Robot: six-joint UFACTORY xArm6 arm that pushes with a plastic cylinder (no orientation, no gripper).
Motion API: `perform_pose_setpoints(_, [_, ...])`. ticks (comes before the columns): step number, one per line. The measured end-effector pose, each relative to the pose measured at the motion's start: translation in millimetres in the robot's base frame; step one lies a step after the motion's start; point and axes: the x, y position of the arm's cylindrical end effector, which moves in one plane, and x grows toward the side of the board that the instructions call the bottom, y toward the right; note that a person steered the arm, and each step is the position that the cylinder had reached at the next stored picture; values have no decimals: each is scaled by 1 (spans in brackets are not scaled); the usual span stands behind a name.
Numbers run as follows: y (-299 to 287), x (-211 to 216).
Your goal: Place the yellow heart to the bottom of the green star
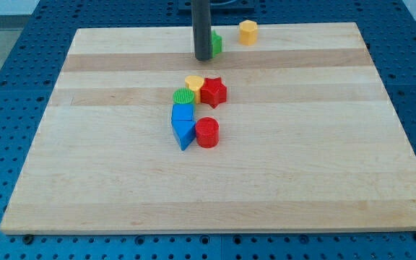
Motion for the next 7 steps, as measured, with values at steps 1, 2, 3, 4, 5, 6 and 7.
perform_pose_setpoints(1, [0, -18])
perform_pose_setpoints(2, [0, -29])
perform_pose_setpoints(3, [0, -25])
perform_pose_setpoints(4, [-6, 6])
perform_pose_setpoints(5, [-16, 41])
perform_pose_setpoints(6, [-48, 46])
perform_pose_setpoints(7, [-68, 68])
